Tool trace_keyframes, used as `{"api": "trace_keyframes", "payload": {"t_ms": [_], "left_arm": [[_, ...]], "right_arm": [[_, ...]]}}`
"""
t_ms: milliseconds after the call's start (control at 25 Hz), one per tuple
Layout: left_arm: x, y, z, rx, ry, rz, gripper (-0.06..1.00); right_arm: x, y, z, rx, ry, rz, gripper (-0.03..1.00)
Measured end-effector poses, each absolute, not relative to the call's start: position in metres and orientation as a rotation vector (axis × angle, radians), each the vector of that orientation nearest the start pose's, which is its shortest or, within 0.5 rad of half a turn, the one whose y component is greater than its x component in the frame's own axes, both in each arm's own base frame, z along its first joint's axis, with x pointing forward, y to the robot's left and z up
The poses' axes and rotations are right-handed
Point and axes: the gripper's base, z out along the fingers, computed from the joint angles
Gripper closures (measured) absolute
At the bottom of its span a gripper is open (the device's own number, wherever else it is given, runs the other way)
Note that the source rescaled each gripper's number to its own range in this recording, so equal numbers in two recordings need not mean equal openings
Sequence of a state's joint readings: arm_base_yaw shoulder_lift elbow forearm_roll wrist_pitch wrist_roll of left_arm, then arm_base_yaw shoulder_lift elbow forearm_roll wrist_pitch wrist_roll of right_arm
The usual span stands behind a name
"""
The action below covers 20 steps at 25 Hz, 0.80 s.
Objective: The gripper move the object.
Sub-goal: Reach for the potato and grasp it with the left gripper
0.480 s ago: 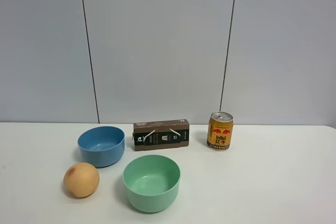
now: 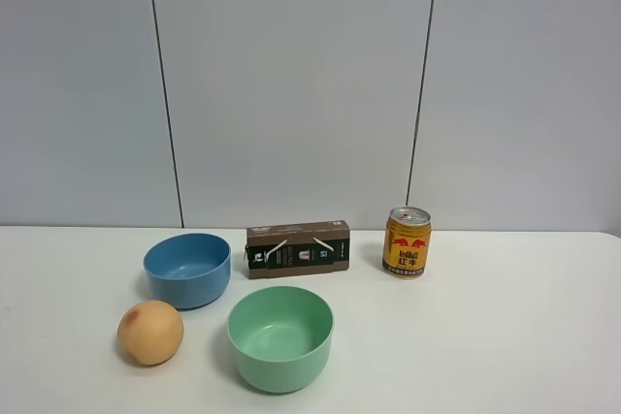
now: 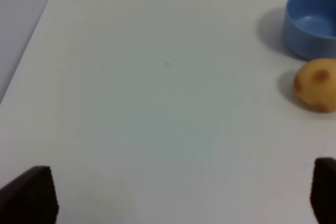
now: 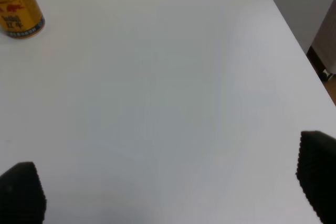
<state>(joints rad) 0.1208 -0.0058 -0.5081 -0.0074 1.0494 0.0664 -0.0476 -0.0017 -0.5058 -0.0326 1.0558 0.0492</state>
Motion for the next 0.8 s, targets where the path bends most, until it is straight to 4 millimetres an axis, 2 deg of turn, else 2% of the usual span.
{"api": "trace_keyframes", "payload": {"t_ms": [160,240,360,480,560,800], "left_arm": [[-0.001,-0.002,0.284,-0.063,2.05,0.079,-0.05],[0.009,-0.004,0.291,-0.077,2.082,0.021,-0.05],[0.031,-0.009,0.303,-0.097,2.111,-0.103,-0.05],[0.058,-0.012,0.306,-0.143,2.146,-0.229,-0.06],[0.077,-0.011,0.304,-0.175,2.187,-0.269,-0.06],[0.123,-0.005,0.287,-0.159,2.324,-0.245,-0.06]], "right_arm": [[-0.006,-0.002,0.279,0.1,2.029,-0.038,-0.03],[-0.006,-0.002,0.279,0.1,2.029,-0.038,-0.03],[-0.006,-0.002,0.279,0.1,2.029,-0.038,-0.03],[-0.006,-0.002,0.279,0.1,2.029,-0.038,-0.03],[-0.006,-0.002,0.279,0.1,2.029,-0.038,-0.03],[-0.006,-0.002,0.279,0.1,2.029,-0.038,-0.03]]}}
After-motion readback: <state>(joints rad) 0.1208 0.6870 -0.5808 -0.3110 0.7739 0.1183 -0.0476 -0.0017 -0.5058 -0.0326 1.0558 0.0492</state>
